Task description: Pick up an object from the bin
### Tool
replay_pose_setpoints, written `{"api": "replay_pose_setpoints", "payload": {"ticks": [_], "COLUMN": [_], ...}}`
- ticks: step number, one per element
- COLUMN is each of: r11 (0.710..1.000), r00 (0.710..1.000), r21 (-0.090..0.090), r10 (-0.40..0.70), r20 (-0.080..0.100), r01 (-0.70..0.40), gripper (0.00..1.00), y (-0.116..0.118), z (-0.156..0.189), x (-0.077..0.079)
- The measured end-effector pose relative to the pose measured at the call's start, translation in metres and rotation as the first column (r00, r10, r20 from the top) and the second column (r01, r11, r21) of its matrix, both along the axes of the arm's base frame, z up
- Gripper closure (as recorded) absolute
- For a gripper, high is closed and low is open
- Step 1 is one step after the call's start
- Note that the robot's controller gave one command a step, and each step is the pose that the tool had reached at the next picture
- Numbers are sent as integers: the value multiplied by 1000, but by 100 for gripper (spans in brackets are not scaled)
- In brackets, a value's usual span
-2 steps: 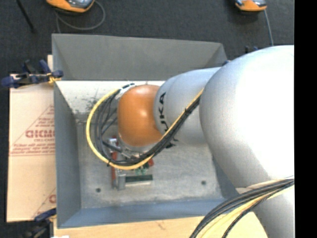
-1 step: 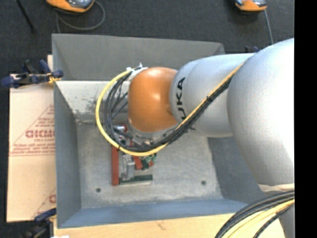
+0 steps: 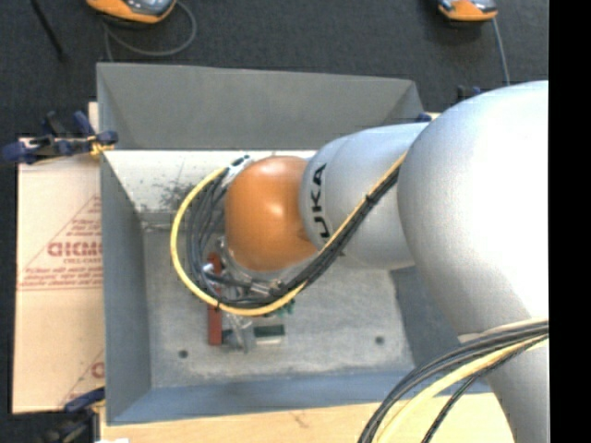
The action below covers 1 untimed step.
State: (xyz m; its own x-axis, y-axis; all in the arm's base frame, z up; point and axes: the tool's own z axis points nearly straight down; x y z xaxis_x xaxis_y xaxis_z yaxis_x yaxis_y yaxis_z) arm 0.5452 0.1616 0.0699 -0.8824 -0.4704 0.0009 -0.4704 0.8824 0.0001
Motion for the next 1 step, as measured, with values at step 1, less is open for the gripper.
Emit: {"api": "replay_pose_setpoints", "payload": {"ticks": [1], "r11": [999], "r00": [998], "r21": [0], "r10": [55], "r20": [5], "r01": [-55], "gripper": [0], "y": [-57], "z": [1], "x": [5]}}
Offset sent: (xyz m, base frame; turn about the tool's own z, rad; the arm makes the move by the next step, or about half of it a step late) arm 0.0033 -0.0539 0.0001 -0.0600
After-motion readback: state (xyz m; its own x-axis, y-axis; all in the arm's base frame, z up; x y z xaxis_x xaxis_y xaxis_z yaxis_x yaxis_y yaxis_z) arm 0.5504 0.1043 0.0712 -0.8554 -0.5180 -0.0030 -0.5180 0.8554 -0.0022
